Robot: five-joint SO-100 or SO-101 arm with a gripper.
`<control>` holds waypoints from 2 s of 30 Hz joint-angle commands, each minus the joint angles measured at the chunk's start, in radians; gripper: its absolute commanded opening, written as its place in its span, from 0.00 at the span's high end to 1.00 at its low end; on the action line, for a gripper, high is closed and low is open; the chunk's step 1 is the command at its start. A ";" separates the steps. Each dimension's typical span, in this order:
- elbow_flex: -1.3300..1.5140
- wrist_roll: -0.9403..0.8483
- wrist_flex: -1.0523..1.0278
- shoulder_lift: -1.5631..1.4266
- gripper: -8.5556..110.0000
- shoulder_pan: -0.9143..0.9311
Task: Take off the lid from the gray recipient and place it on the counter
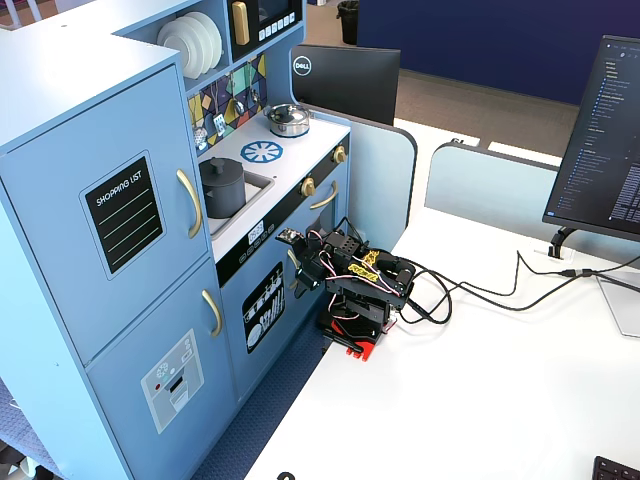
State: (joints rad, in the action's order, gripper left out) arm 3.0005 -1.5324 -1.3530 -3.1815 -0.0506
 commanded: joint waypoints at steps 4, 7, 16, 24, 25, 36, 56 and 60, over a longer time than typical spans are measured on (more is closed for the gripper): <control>0.002 -0.011 -0.178 0.002 0.93 0.077; 0.002 -0.012 -0.178 0.002 0.93 0.077; -0.080 -0.060 0.032 0.011 0.93 0.083; -0.472 -0.097 0.331 0.150 0.93 0.046; -0.512 -0.103 0.348 0.163 0.93 0.043; -0.804 -0.140 0.601 0.350 0.93 0.043; -0.945 -0.103 0.979 0.611 0.81 0.086; -0.950 -0.075 1.020 0.640 0.74 0.094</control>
State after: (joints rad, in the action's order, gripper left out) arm 2.1123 -1.6291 -0.3896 -2.5602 0.0276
